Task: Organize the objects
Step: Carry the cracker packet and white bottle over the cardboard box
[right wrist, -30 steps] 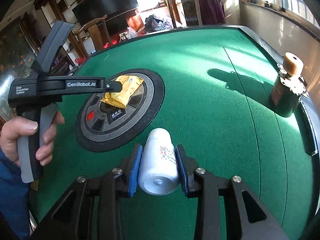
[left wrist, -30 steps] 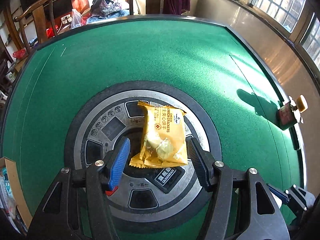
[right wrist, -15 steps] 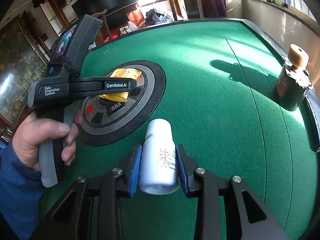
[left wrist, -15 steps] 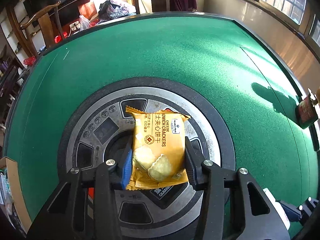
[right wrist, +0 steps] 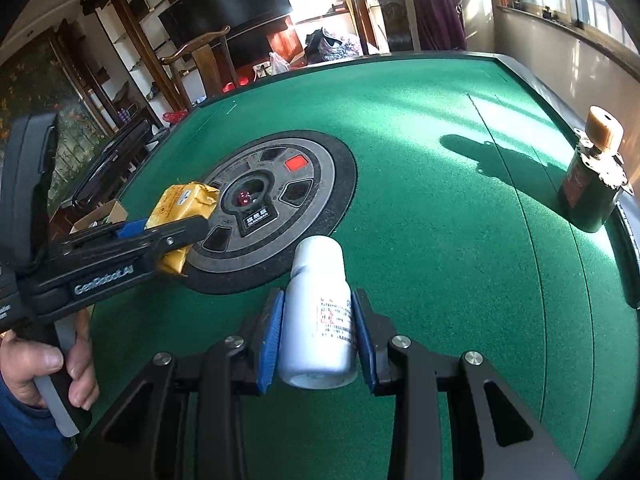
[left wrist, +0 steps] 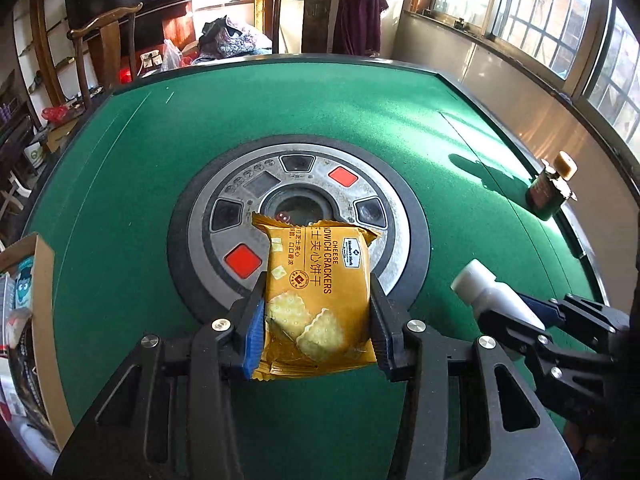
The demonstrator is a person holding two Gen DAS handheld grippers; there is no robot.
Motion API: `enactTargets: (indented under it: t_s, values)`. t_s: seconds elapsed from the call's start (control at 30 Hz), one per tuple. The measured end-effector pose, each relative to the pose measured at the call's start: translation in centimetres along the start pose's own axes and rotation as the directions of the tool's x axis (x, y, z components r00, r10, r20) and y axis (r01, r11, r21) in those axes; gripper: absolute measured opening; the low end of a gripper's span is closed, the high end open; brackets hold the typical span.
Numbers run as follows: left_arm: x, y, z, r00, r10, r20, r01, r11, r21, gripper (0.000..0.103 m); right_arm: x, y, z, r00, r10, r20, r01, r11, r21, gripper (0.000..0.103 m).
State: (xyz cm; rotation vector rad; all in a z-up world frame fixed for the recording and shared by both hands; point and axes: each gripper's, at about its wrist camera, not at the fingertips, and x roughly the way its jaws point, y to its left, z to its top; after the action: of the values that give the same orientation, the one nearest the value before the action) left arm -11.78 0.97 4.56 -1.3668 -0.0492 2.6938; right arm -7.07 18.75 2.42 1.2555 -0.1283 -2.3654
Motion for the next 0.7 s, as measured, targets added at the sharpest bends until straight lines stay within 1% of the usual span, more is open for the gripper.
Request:
enactTargets:
  t_s: [0.13, 0.23, 0.33, 0.57, 0.7]
  values:
    - [-2.9, 1.3, -1.7, 0.999, -0.027, 0.037, 0.027, 1.0, -0.016, 0.044, 0.4, 1.2, -0.5, 0.999, 0.04, -0.013, -0.04, 0.999, 0.01, 0.034]
    - [-4.8, 2.4, -3.1, 0.997, -0.051, 0.055, 0.053, 0.998, -0.029, 0.044, 0.1, 2.4, -0.8, 0.998, 0.059, 0.0, -0.059, 0.998, -0.002, 0.034]
    - [-6.2, 3.5, -4.3, 0.996, -0.058, 0.069, 0.061, 0.997, -0.042, 0.044, -0.3, 3.9, -1.3, 0.996, 0.091, 0.011, -0.091, 0.996, -0.002, 0.034]
    - [-9.1, 6.6, -6.5, 0.992, -0.067, 0.11, 0.078, 0.992, -0.095, 0.044, -0.2, 8.9, -2.4, 0.984, 0.179, -0.009, -0.179, 0.983, -0.035, 0.033]
    - [-11.1, 8.3, -7.6, 0.988, -0.059, 0.145, 0.077, 0.99, -0.115, 0.044, 0.0, 11.7, -2.5, 0.976, 0.216, -0.015, -0.216, 0.975, -0.057, 0.033]
